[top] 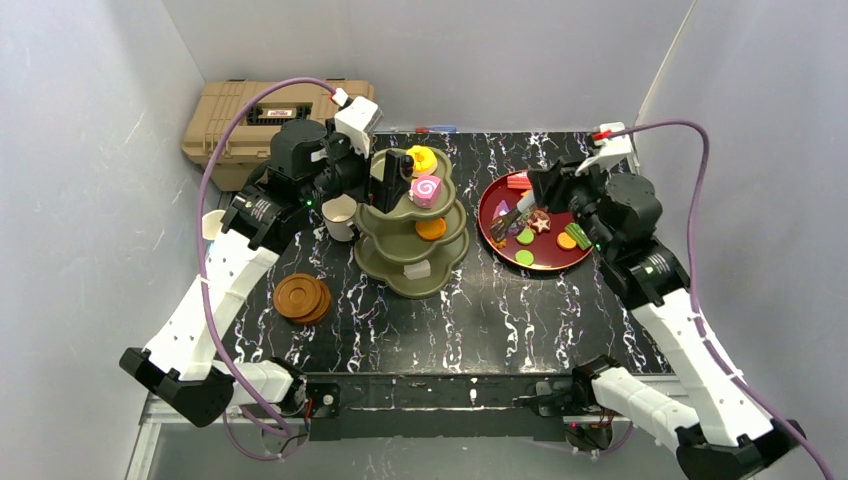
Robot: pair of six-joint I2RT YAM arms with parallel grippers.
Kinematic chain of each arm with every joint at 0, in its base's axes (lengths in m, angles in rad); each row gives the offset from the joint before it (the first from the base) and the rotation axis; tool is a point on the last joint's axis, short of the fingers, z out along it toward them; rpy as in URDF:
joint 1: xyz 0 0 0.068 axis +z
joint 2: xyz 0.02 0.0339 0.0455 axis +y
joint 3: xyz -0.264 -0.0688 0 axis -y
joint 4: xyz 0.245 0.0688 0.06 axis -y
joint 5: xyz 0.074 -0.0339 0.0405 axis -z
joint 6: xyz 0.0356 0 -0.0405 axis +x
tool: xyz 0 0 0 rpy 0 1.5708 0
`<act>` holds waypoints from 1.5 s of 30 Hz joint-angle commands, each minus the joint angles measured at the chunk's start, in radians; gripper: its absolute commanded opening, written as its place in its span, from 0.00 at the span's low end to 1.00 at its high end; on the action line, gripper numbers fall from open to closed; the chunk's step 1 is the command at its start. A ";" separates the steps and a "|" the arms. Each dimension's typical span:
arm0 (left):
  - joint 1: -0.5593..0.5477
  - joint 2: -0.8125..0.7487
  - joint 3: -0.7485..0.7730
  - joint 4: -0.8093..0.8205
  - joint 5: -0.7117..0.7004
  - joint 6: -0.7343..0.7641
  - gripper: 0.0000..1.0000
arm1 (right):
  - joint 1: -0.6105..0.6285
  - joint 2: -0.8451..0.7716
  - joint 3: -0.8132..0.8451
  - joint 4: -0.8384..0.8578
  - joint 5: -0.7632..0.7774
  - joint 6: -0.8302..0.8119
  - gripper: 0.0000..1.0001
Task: Serve the afternoon tea
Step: Pick up the desert from the tray, then place the desert on the desert table.
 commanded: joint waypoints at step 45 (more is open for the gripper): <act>0.019 -0.038 0.019 -0.025 0.009 -0.018 0.99 | 0.834 0.194 -0.079 0.630 0.648 -0.188 0.01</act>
